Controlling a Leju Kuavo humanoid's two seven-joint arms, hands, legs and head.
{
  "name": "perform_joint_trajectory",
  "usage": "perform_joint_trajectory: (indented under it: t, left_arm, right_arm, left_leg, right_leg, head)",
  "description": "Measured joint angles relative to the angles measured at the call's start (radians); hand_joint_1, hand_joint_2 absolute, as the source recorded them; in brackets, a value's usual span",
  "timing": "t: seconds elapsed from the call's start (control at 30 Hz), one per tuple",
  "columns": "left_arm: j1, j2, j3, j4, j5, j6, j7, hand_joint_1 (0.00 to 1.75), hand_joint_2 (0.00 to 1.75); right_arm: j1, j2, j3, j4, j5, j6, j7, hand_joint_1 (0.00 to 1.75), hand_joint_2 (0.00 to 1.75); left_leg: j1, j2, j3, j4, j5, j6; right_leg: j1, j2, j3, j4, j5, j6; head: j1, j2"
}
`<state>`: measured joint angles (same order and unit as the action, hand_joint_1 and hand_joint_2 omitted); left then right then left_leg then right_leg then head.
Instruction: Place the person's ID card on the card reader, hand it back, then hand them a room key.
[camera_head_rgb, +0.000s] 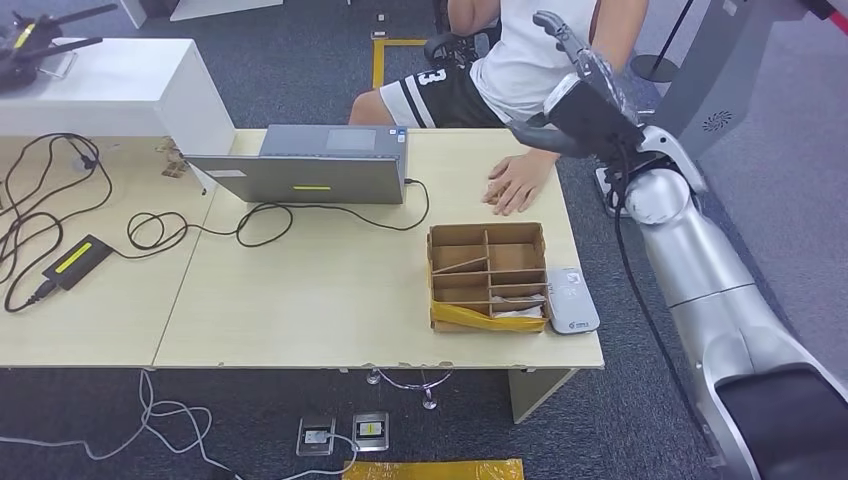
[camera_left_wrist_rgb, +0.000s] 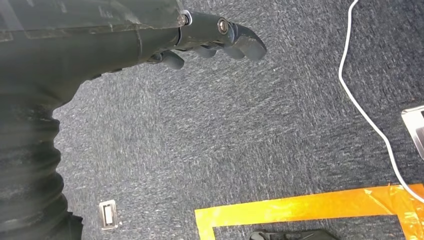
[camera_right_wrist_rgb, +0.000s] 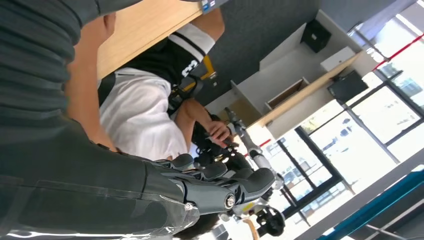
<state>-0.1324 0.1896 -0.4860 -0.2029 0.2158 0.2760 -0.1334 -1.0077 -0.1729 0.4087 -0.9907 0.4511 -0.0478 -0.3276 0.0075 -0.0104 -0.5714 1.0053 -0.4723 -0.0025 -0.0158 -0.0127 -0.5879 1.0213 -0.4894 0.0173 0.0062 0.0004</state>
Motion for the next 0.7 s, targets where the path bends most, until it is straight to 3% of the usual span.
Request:
perform_joint_trajectory:
  t: [0.37,0.53,0.7]
  left_arm:
    - [0.001,-0.003,-0.001,0.0,0.012,0.02,0.002,0.0,1.75]
    - [0.001,-0.003,-0.001,0.0,0.02,0.026,0.009,0.0,1.75]
    - [0.001,-0.004,-0.001,0.0,0.024,0.026,0.011,0.0,1.75]
  right_arm:
    - [0.245,-0.045,0.035,-0.375,-0.038,0.069,0.086,0.0,1.75]
    - [0.371,-0.057,0.05,-0.476,-0.029,0.091,0.113,0.0,1.75]
    - [0.418,-0.066,0.069,-0.513,0.0,0.103,0.129,0.0,1.75]
  left_leg:
    - [0.0,0.0,0.0,0.0,0.0,0.0]
    - [0.0,0.001,0.0,0.0,-0.001,-0.001]
    - [0.0,0.002,0.001,0.0,-0.001,-0.001]
  right_leg:
    - [0.0,0.0,0.0,0.0,0.0,0.0]
    - [0.0,0.002,0.0,0.0,0.0,0.0]
    - [0.0,0.002,0.0,0.0,0.0,0.0]
  head:
    - [0.0,0.0]
    - [0.0,0.0]
    - [0.0,0.0]
